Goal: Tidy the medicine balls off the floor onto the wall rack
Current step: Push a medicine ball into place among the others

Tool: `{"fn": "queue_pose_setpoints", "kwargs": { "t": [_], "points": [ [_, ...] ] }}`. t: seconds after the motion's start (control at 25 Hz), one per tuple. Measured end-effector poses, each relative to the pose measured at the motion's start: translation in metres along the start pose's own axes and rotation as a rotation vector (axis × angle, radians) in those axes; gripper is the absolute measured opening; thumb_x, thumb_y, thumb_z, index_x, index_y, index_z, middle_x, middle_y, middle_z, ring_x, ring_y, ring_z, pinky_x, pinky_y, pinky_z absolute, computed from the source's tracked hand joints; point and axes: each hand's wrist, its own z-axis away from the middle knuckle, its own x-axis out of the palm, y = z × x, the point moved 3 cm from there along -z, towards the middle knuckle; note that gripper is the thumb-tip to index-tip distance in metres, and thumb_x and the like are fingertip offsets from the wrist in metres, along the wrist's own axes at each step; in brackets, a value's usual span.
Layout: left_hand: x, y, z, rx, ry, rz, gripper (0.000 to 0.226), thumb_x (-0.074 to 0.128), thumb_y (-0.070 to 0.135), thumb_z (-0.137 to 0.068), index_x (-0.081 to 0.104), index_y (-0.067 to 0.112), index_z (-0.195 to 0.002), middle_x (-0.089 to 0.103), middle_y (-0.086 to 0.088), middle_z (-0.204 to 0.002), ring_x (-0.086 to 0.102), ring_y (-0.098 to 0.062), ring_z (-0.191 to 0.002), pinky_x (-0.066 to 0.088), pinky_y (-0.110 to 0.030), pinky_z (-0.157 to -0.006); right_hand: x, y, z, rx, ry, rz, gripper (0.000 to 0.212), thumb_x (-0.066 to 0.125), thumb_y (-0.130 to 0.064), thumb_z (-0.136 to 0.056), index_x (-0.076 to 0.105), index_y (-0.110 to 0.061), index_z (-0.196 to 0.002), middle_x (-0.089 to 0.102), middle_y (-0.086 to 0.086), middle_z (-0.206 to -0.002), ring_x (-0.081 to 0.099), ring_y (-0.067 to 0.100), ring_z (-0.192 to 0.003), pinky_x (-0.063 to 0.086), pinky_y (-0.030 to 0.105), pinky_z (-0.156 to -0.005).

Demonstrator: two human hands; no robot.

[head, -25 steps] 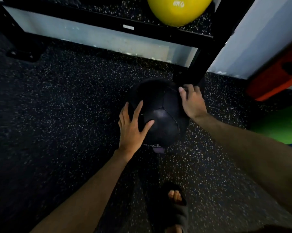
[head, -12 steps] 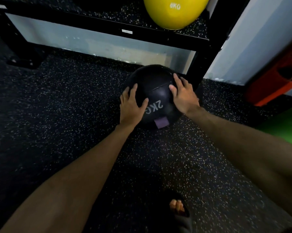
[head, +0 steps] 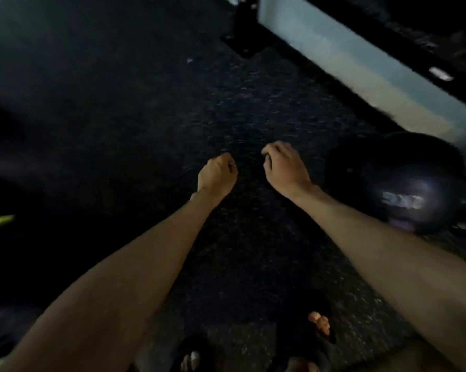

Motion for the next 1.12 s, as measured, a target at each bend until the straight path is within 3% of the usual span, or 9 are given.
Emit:
{"fn": "queue_pose_setpoints", "kwargs": {
  "t": [0.2, 0.4, 0.56, 0.68, 0.76, 0.96, 1.12],
  "points": [
    [-0.126, -0.168, 0.080, -0.320, 0.332, -0.011, 0.019, 0.051, 0.020, -0.097, 0.064, 0.016, -0.111, 0.069, -0.005, -0.107, 0.066, -0.026, -0.093, 0.054, -0.039, -0.072, 0.106, -0.211, -0.029, -0.330, -0.180, -0.130, 0.020, 0.049, -0.014, -0.100, 0.063, -0.011, -0.113, 0.062, 0.008, -0.110, 0.058, 0.027, -0.107, 0.051, 0.045, -0.089],
    [-0.196, -0.298, 0.201, -0.543, 0.775, -0.203, 0.032, 0.043, 0.026, -0.084, 0.066, 0.013, -0.102, 0.062, -0.012, -0.104, 0.055, -0.036, -0.102, 0.044, -0.046, -0.083, 0.176, -0.388, 0.000, -0.661, -0.298, -0.204, 0.028, 0.051, -0.026, -0.099, 0.061, -0.013, -0.122, 0.058, 0.009, -0.121, 0.054, 0.029, -0.115, 0.048, 0.047, -0.095],
    [-0.207, -0.365, 0.272, -0.889, 0.866, -0.155, 0.039, 0.046, 0.039, -0.089, 0.061, 0.018, -0.118, 0.056, -0.011, -0.124, 0.047, -0.035, -0.121, 0.036, -0.051, -0.101, 0.218, -0.471, 0.034, -0.855, -0.311, -0.221, 0.050, 0.048, -0.046, -0.096, 0.059, -0.015, -0.132, 0.055, 0.012, -0.134, 0.051, 0.034, -0.122, 0.048, 0.052, -0.096],
    [-0.205, -0.394, 0.301, -1.121, 0.852, 0.230, 0.058, 0.050, 0.059, -0.091, 0.049, 0.026, -0.139, 0.045, -0.010, -0.146, 0.037, -0.035, -0.137, 0.024, -0.060, -0.113, 0.237, -0.490, 0.045, -0.859, -0.302, -0.151, 0.063, 0.038, -0.060, -0.094, 0.049, -0.024, -0.145, 0.043, 0.014, -0.150, 0.039, 0.034, -0.138, 0.039, 0.052, -0.104],
    [-0.201, -0.397, 0.307, -1.158, 0.797, 0.305, 0.070, 0.046, 0.069, -0.090, 0.042, 0.028, -0.146, 0.041, -0.011, -0.150, 0.035, -0.038, -0.139, 0.022, -0.062, -0.115, 0.240, -0.482, 0.047, -0.838, -0.291, -0.149, 0.062, 0.034, -0.060, -0.096, 0.044, -0.027, -0.148, 0.040, 0.013, -0.153, 0.035, 0.033, -0.142, 0.037, 0.052, -0.106],
    [-0.197, -0.370, 0.284, -1.072, 0.774, 0.048, 0.064, 0.043, 0.065, -0.093, 0.049, 0.025, -0.142, 0.047, -0.016, -0.141, 0.037, -0.043, -0.131, 0.028, -0.060, -0.109, 0.232, -0.441, 0.031, -0.704, -0.322, -0.285, 0.049, 0.036, -0.040, -0.101, 0.046, -0.024, -0.146, 0.040, 0.009, -0.155, 0.036, 0.029, -0.143, 0.039, 0.048, -0.107],
    [-0.191, -0.335, 0.251, -0.891, 0.755, -0.201, 0.053, 0.045, 0.057, -0.094, 0.058, 0.027, -0.135, 0.053, -0.013, -0.131, 0.043, -0.041, -0.120, 0.034, -0.056, -0.099, 0.219, -0.396, 0.003, -0.454, -0.235, -0.392, 0.038, 0.046, -0.025, -0.097, 0.060, -0.013, -0.130, 0.058, 0.010, -0.138, 0.053, 0.029, -0.126, 0.044, 0.044, -0.105]
  ]
}}
